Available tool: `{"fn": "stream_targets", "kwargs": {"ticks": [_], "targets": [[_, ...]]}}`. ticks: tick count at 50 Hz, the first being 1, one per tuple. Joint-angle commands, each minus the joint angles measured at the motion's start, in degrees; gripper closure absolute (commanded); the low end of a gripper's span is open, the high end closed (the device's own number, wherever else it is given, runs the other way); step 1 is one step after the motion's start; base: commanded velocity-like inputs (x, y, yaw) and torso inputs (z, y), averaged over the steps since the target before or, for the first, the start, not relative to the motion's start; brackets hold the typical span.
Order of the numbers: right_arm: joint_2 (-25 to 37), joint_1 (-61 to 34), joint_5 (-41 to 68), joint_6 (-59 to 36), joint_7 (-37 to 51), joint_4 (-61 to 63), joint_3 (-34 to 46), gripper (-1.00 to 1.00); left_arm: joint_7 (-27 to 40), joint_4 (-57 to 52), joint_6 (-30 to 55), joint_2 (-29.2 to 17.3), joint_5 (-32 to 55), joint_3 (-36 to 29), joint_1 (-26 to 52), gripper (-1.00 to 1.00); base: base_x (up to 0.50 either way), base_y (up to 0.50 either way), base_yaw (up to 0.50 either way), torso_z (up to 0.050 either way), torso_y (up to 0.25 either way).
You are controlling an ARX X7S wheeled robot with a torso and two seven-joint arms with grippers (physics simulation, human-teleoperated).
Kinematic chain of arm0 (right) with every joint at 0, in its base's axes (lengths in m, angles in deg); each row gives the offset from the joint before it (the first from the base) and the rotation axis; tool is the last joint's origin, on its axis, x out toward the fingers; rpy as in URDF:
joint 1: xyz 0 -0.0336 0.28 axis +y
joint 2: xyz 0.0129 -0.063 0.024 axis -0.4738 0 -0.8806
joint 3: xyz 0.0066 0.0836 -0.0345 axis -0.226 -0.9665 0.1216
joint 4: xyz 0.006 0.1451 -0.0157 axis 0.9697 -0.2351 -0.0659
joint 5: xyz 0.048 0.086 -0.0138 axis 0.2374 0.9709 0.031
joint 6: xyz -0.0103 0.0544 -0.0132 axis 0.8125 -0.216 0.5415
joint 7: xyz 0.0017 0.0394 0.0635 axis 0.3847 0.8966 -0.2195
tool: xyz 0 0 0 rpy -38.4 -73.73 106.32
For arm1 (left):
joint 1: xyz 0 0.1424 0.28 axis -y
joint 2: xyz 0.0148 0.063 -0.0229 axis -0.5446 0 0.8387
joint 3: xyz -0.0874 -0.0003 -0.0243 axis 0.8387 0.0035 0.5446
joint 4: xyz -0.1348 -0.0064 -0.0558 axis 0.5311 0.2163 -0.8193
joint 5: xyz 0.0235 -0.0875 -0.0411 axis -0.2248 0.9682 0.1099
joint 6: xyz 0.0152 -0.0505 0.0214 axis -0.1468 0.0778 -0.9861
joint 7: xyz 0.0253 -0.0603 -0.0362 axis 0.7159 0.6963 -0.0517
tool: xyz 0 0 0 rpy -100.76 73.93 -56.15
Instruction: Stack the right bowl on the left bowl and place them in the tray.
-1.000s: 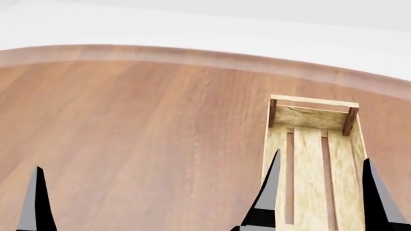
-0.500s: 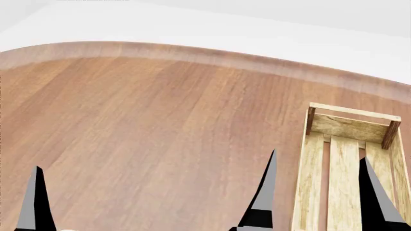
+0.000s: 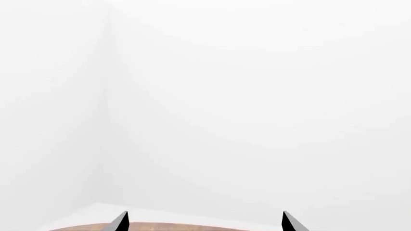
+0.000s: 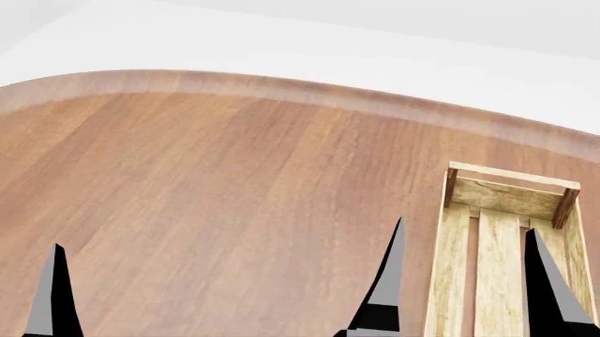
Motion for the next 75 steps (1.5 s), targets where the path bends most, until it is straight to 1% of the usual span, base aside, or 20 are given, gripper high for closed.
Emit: {"fn": "stream_targets", "kwargs": {"ticks": [1,10,18,71,75], "targets": [[0.55,-0.14,0.29,0.04,0.67,0.08,0.24,-1.0,0.95,-0.14,0.0,-0.9,1.09,-0.23,0.4,-1.0,0.0,0.0,0.0,0.05,0.0],[0.97,-0.2,0.65,-0.06,1.21,0.39,0.24,-1.0,1.74,-0.18,-0.34,-1.52,1.81,-0.5,0.66,-1.0,0.0,0.0,0.0,0.049,0.0],[1.21,-0.17,0.57,0.75,1.23,-0.42,0.61,-1.0,2.2,0.02,0.59,-2.56,0.17,-2.75,1.29,-1.0,0.0,0.0,0.0,0.049,-0.063],[3.31,-0.57,1.69,0.99,3.53,-0.01,1.51,-1.0,5.08,1.36,-2.6,-5.84,2.67,-5.9,2.18,-1.0,0.0,0.0,0.0,0.045,-0.166],[3.21,-0.59,1.48,1.41,3.46,-0.58,2.0,-1.0,4.02,2.29,-3.91,-5.84,4.38,-6.46,2.04,-1.0,0.0,0.0,0.0,0.042,-0.166]]}}
